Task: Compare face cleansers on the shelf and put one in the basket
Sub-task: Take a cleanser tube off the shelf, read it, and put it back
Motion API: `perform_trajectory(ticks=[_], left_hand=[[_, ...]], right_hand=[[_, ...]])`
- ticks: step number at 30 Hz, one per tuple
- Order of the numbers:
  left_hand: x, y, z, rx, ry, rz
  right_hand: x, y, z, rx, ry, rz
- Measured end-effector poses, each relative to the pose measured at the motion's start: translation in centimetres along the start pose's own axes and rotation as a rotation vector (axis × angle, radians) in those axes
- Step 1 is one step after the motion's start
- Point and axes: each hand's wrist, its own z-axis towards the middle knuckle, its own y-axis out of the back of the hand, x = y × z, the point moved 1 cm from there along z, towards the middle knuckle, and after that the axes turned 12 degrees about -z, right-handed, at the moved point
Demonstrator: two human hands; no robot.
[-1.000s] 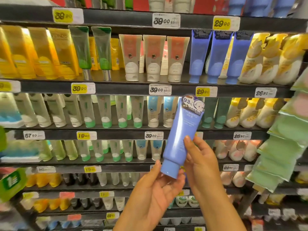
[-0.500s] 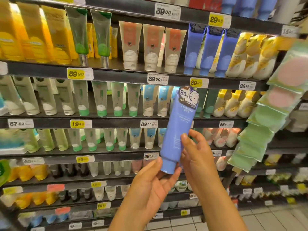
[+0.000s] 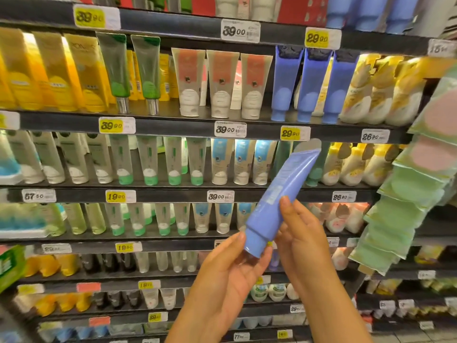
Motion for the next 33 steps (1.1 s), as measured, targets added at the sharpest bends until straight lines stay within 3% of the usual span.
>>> perform_trajectory(ticks=[5,14,27,33], left_hand=[[1.5,-1.0,1.0,-0.051,0.016,-0.044],[3.2,-1.1,2.4,-0.06,-0.082,0.157],[3.6,-0.9,2.1,-0.065,-0.051,0.062],[3.4,-0.3,2.4,-0.113,-0.137,0.149]], right_hand=[[0.1,2.0,0.9,0.011,0.029,0.133],[1.2,4.4,1.3,0.055,-0.058,0.047],[-0.3,4.4,1.7,0.008,-0.062,0.254],[-0.3,4.5,1.7,0.032,-0.058,0.159]])
